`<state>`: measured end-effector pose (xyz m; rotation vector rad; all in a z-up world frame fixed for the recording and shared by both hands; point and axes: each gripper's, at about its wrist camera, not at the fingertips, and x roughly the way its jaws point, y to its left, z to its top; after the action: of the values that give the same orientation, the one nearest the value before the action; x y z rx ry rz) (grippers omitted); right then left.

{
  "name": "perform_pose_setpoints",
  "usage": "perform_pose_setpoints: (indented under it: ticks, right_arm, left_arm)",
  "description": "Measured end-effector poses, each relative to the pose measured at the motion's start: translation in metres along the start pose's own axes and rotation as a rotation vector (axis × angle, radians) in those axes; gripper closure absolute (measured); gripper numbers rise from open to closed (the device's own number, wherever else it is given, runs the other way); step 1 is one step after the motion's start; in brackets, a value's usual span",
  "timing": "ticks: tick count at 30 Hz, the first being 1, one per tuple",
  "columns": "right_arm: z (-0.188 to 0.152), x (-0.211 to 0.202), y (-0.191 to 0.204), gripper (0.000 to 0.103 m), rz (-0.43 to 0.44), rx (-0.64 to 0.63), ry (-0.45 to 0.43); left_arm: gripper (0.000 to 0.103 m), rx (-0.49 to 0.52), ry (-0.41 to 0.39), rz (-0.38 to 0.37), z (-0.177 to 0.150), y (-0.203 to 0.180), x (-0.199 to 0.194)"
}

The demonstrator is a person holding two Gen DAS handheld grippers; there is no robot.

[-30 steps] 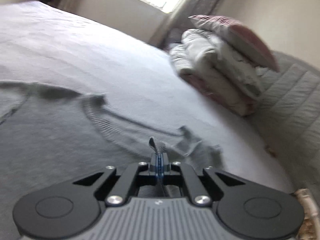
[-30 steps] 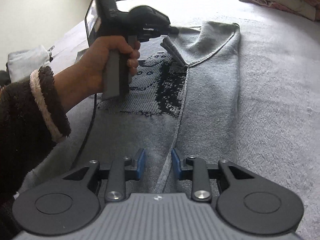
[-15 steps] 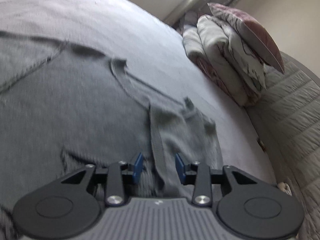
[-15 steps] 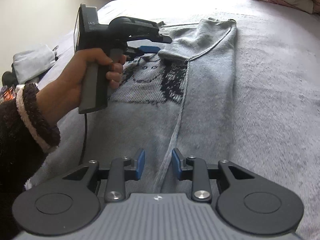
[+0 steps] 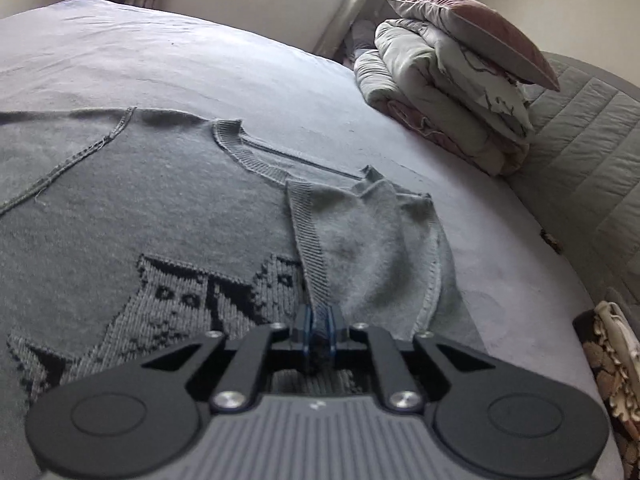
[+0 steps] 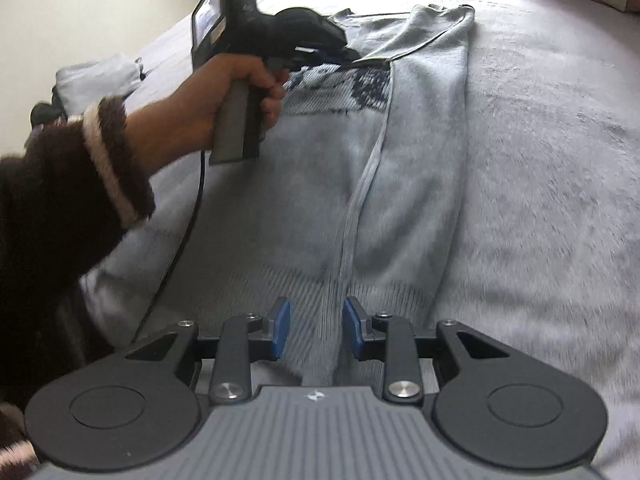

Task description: Fold clothes

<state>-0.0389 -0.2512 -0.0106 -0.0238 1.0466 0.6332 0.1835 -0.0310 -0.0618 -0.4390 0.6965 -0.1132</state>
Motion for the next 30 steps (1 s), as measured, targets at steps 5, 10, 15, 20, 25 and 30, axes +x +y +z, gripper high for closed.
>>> perform_pose_setpoints:
  ticks: [5,10,15,20,25,30]
  right_arm:
    - [-0.004,-0.004,0.004,0.097,-0.03,-0.047,-0.027]
    - [0.008,-0.015,-0.001,0.097,0.083,0.043,-0.08]
    - [0.008,-0.001,0.01,0.096,0.078,-0.006,-0.03]
    - [0.001,-0.001,0.0,0.096,0.074,0.031,-0.032]
    - [-0.003,-0.01,-0.011,0.096,0.106,0.084,-0.068]
    - [-0.009,-0.01,-0.01,0.096,0.115,0.08,-0.067]
  left_arm:
    - [0.068,-0.048,0.048,-0.07,-0.009,0.001,-0.024]
    - [0.068,-0.06,0.132,-0.156,-0.028,0.0,-0.046]
    - [0.067,-0.031,0.227,-0.239,-0.057,-0.011,-0.064]
    - [0.067,-0.027,0.306,-0.301,-0.081,-0.026,-0.075]
    - [0.091,0.013,0.304,-0.276,-0.093,-0.042,-0.078]
    - [0.1,0.012,0.187,-0.261,-0.103,-0.046,-0.091]
